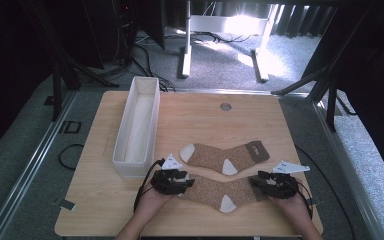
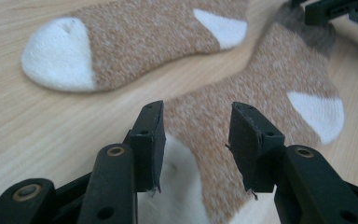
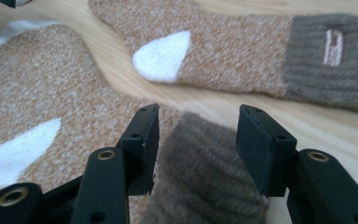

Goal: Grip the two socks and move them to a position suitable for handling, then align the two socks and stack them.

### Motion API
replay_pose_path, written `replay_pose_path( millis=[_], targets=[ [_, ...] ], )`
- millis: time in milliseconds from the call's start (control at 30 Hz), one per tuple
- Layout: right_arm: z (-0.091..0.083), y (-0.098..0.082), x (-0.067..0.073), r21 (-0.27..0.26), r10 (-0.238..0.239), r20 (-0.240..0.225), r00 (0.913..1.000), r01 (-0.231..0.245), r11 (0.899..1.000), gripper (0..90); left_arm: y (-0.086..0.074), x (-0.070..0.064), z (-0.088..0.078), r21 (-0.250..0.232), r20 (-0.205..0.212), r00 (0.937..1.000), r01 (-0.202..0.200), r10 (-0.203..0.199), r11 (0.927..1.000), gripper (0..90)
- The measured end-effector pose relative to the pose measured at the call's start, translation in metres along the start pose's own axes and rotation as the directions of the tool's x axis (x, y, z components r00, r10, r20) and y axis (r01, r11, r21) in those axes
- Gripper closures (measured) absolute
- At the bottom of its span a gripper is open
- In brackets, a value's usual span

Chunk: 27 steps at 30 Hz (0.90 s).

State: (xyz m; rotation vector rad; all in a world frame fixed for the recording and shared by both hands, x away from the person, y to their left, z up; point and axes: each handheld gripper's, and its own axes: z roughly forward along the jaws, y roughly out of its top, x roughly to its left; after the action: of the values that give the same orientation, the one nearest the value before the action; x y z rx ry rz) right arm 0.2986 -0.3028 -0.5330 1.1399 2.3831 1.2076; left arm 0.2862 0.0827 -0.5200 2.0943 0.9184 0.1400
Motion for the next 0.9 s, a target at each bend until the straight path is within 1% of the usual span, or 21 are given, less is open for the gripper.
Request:
replay_pose_path(
  millis=[67,133,200,233,300,333,467,533,567,600,633,667,700,733,767,800,833,867,900],
  targets=[
    [0.0,-0.003,0.001,0.014,-0.013,0.011,0.9999,0.013,1.0,47.7,-0.005,-0.002,0.001,0.009,-0.002,1.0,-0.006,0.006,0.9999,55.2],
    [0.001,-0.006,0.001,0.021,-0.01,0.007,0.9999,0.01,1.0,47.1,-0.01,-0.003,0.003,0.029,-0.025,0.9995,-0.02,0.021,0.9994,54.9],
    [0.002,-0.009,0.002,0.027,-0.014,0.012,0.9998,0.014,1.0,45.9,-0.015,-0.001,0.007,0.04,-0.028,0.9996,-0.008,0.009,0.9992,52.5],
    [0.002,-0.01,0.002,0.026,-0.011,0.009,0.9999,0.011,1.0,45.6,-0.017,0.0,0.008,0.049,-0.033,0.9994,-0.011,0.013,0.9987,52.5],
    [0.003,-0.011,0.003,0.032,-0.018,0.012,0.9998,0.017,0.999,45.2,-0.021,0.0,0.012,0.052,-0.03,0.9995,-0.003,0.004,0.9987,52.5],
    [0.004,-0.012,0.004,0.031,-0.021,0.015,0.9997,0.02,0.999,44.2,-0.023,0.0,0.014,0.049,-0.036,0.9993,-0.001,0.003,0.9988,52.5],
    [0.005,-0.014,0.006,0.034,-0.038,0.022,0.999,0.037,0.999,43.3,-0.023,-0.002,0.016,0.047,-0.05,0.9986,-0.014,0.016,0.9988,52.2],
    [0.007,-0.016,0.008,0.037,-0.051,0.028,0.9983,0.05,0.998,42.2,-0.023,-0.005,0.018,0.057,-0.067,0.9972,-0.028,0.032,0.998,52.2],
    [0.007,-0.016,0.009,0.038,-0.061,0.033,0.9976,0.06,0.997,42.5,-0.023,-0.006,0.019,0.061,-0.071,0.9967,-0.034,0.039,0.9975,52.7],
    [0.008,-0.017,0.01,0.039,-0.072,0.042,0.9965,0.071,0.997,44.0,-0.023,-0.007,0.02,0.067,-0.08,0.9954,-0.047,0.053,0.9966,55.7],
    [0.008,-0.017,0.011,0.043,-0.083,0.054,0.9951,0.081,0.996,45.5,-0.023,-0.008,0.02,0.07,-0.091,0.9942,-0.052,0.058,0.9962,58.0],
    [0.008,-0.017,0.011,0.043,-0.083,0.054,0.9951,0.081,0.996,45.5,-0.023,-0.008,0.02,0.07,-0.091,0.9942,-0.052,0.058,0.9962,61.3],
    [0.009,-0.018,0.012,0.047,-0.097,0.065,0.9932,0.094,0.994,47.0,-0.022,-0.009,0.021,0.076,-0.102,0.9928,-0.054,0.062,0.9957,61.3],
    [0.009,-0.018,0.014,0.059,-0.118,0.084,0.9894,0.113,0.992,58.1,-0.022,-0.009,0.022,0.077,-0.102,0.9925,-0.059,0.067,0.9952,68.1],
    [0.009,-0.017,0.014,0.062,-0.114,0.085,0.9898,0.109,0.992,61.3,-0.022,-0.01,0.022,0.081,-0.102,0.992,-0.066,0.074,0.9946,71.0],
    [0.009,-0.018,0.013,0.059,-0.108,0.077,0.9912,0.103,0.993,64.6,-0.022,-0.011,0.023,0.078,-0.108,0.9911,-0.07,0.078,0.9945,74.7],
    [0.009,-0.018,0.012,0.058,-0.098,0.07,0.9927,0.094,0.994,70.9,-0.023,-0.012,0.023,0.07,-0.113,0.9907,-0.068,0.076,0.9952,77.7],
    [0.008,-0.018,0.011,0.055,-0.072,0.057,0.9957,0.069,0.996,77.7,-0.024,-0.013,0.024,0.064,-0.117,0.9902,-0.069,0.076,0.9956,80.0],
    [0.008,-0.018,0.01,0.052,-0.051,0.045,0.9977,0.049,0.997,79.9,-0.024,-0.013,0.024,0.062,-0.118,0.9902,-0.068,0.075,0.9958,81.3]
  ],
)
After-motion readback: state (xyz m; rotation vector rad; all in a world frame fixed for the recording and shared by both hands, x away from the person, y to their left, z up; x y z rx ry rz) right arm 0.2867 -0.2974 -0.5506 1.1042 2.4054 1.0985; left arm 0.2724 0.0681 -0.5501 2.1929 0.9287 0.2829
